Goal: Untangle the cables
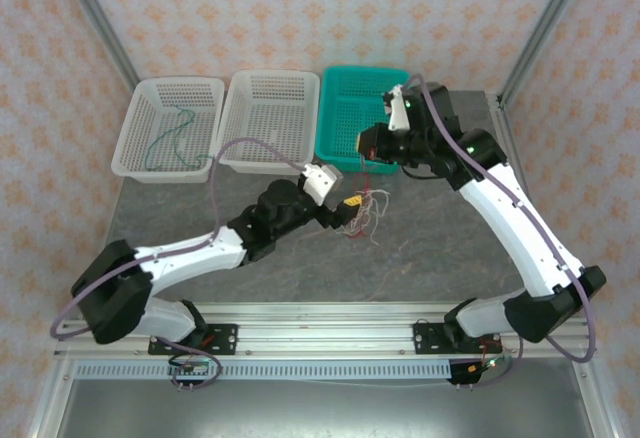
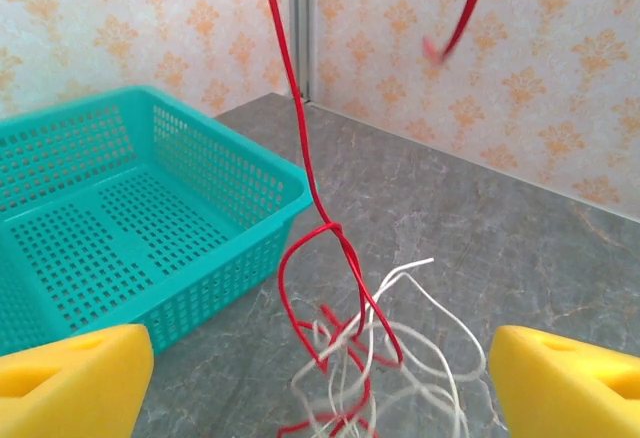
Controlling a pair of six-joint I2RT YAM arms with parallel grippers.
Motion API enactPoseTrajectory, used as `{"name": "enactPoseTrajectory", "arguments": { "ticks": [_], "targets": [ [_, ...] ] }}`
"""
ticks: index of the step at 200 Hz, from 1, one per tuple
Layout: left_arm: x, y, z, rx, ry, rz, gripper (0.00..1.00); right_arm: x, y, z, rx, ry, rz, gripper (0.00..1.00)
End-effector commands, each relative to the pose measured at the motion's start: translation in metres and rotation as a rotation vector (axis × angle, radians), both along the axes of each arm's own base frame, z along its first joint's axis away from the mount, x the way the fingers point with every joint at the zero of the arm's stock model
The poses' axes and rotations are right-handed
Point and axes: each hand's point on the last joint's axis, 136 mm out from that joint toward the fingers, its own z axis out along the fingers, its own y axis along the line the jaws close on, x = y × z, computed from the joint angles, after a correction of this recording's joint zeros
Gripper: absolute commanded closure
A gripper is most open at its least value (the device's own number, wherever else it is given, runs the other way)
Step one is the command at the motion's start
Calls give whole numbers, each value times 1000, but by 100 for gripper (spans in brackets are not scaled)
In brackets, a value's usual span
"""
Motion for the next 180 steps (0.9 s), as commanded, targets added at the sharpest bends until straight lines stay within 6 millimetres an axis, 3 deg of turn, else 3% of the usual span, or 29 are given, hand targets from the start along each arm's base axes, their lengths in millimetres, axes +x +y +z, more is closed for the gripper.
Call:
{"name": "enactPoseTrajectory", "arguments": {
  "ticks": [1, 54, 67, 89, 99, 116, 135, 180],
  "targets": [
    [10, -22, 43, -139, -92, -61, 11, -11, 17, 18, 101, 62, 58, 100],
    [61, -24, 42, -283, -30, 70, 14, -25, 38, 41, 229, 73, 129, 100],
    [67, -28, 36, -303, 3, 63, 20, -27, 38, 48, 248, 63, 127, 100],
    [74, -27, 18, -305, 49, 82, 43, -25, 29, 69, 278, 8, 89, 100],
    [75, -23, 7, -306, 73, 98, 50, -19, 19, 81, 304, -17, 44, 100],
    [71, -13, -7, -309, 110, 120, 52, -6, -3, 100, 371, -45, -54, 100],
    [60, -3, -28, -283, 163, 132, 62, 7, -29, 122, 440, -90, -139, 100],
    [27, 34, -84, -212, 281, 198, 63, 28, -86, 156, 484, -177, -329, 100]
  ]
}}
